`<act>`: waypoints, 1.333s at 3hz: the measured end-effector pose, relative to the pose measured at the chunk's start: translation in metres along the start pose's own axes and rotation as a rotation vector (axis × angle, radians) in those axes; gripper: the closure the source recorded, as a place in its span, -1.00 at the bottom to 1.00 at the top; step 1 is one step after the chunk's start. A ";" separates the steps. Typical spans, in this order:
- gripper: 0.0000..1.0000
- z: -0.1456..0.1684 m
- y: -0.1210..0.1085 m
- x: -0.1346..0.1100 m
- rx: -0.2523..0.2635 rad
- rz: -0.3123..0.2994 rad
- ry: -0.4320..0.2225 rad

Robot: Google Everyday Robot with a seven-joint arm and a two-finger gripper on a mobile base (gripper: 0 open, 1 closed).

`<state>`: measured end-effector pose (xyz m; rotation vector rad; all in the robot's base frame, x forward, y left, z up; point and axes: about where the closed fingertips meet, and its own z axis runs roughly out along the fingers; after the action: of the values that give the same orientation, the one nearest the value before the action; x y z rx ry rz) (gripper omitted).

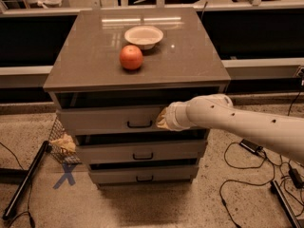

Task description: Close top drawer

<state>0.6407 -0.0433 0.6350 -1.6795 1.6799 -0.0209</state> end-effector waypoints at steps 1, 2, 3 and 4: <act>0.57 0.000 0.000 0.000 0.000 0.000 0.000; 0.98 0.000 0.000 0.000 0.000 0.000 0.000; 1.00 0.000 0.000 0.000 0.000 0.000 0.000; 1.00 0.000 0.000 0.000 0.000 0.000 0.000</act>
Offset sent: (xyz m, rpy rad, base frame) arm -0.0572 -0.0394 -0.0075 -0.3315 0.3503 0.3719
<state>0.6407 -0.0433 0.6350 -1.6796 1.6799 -0.0209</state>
